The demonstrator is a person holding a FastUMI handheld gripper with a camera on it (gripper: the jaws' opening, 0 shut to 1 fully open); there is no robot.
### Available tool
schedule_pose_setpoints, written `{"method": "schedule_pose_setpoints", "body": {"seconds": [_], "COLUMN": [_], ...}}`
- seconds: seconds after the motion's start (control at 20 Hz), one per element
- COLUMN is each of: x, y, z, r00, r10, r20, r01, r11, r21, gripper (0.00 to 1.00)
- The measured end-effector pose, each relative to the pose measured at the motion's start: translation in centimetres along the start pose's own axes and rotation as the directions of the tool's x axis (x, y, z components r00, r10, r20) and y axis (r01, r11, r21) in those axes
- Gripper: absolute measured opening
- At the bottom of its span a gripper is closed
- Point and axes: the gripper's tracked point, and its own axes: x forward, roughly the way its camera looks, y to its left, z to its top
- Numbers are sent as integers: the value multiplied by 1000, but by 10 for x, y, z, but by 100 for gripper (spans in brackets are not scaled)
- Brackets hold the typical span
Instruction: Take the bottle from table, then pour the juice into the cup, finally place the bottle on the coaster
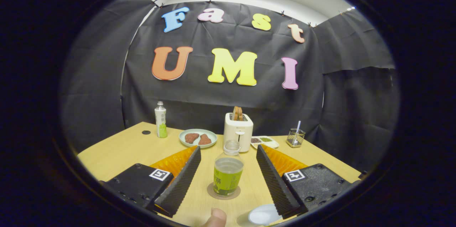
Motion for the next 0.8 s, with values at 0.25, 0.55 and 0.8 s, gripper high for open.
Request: {"method": "schedule_pose_setpoints", "body": {"seconds": [0.25,0.55,0.8], "x": [-58,-123,-163], "y": [-9,-28,-57], "z": [24,31,35], "r00": [1000,999,998], "r10": [15,21,-20], "r20": [17,28,57], "r01": [-15,-23,18], "r11": [1000,998,999], "r21": [0,52,31], "gripper": [100,100,100]}}
